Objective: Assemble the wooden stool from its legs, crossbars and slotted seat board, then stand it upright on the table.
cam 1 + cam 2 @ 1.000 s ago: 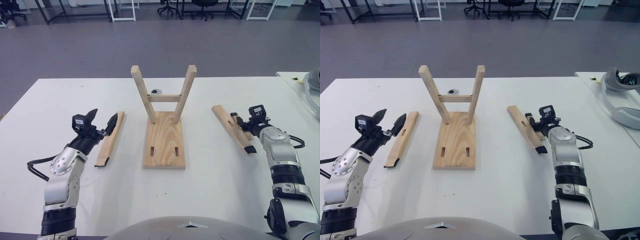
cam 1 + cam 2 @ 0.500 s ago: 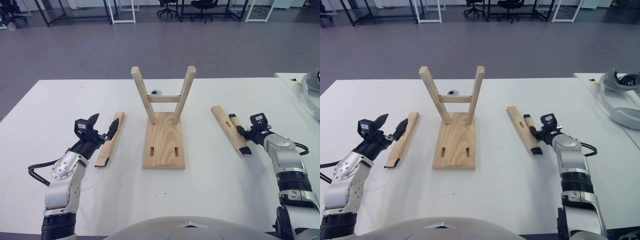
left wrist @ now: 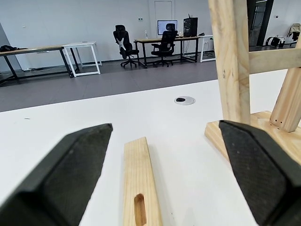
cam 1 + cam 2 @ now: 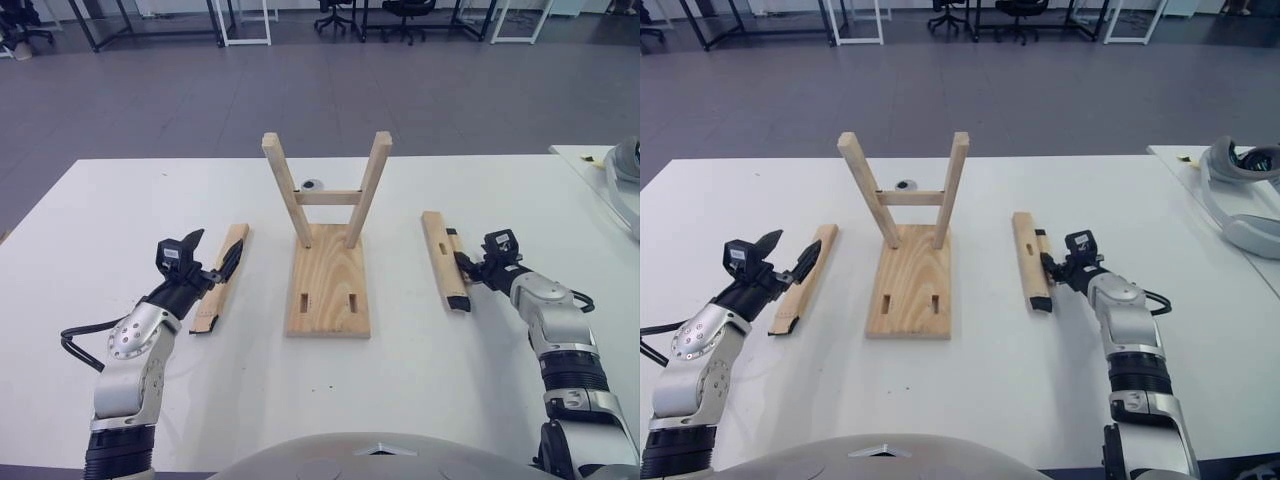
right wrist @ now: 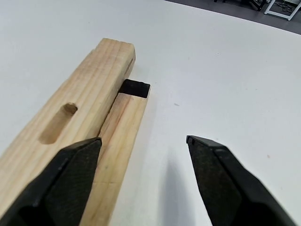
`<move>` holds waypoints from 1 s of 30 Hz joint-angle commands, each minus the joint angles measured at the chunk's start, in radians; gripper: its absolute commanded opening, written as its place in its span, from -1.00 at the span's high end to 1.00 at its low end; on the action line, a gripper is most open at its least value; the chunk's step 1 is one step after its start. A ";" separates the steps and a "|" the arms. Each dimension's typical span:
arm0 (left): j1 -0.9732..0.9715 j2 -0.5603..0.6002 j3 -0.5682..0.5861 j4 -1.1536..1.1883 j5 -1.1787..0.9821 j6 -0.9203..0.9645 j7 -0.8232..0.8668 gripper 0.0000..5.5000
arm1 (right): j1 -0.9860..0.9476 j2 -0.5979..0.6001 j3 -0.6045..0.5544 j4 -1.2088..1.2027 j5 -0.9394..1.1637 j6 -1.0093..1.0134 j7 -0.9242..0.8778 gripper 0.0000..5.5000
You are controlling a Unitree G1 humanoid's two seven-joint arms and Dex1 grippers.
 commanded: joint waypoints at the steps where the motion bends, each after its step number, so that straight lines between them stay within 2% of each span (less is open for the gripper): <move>1: -0.003 0.002 -0.006 -0.015 0.005 0.012 -0.002 -0.52 | 0.017 0.011 0.013 -0.015 0.002 -0.002 0.001 -0.24; 9: 0.007 -0.001 -0.009 -0.019 0.005 0.010 -0.001 -0.52 | 0.028 0.029 0.041 -0.039 0.007 0.010 0.005 -0.24; 15: 0.006 0.002 -0.011 -0.018 0.010 0.010 0.000 -0.52 | 0.048 0.028 0.044 -0.025 -0.021 0.123 -0.062 -0.24; 23: -0.004 -0.007 -0.006 -0.015 0.021 0.000 0.019 -0.52 | 0.063 0.056 -0.022 -0.037 0.051 0.250 -0.100 0.29; 26: -0.045 -0.007 0.031 0.019 0.030 -0.016 0.058 -0.52 | 0.070 0.044 0.011 -0.036 0.037 0.242 -0.087 0.50; 28: -0.091 -0.011 0.078 0.033 0.018 -0.013 0.112 -0.52 | 0.059 0.046 0.038 -0.055 0.020 0.193 -0.088 0.52; 30: -0.142 -0.014 0.123 0.002 -0.017 0.014 0.158 -0.52 | -0.009 0.062 0.015 -0.076 0.004 0.059 -0.141 0.52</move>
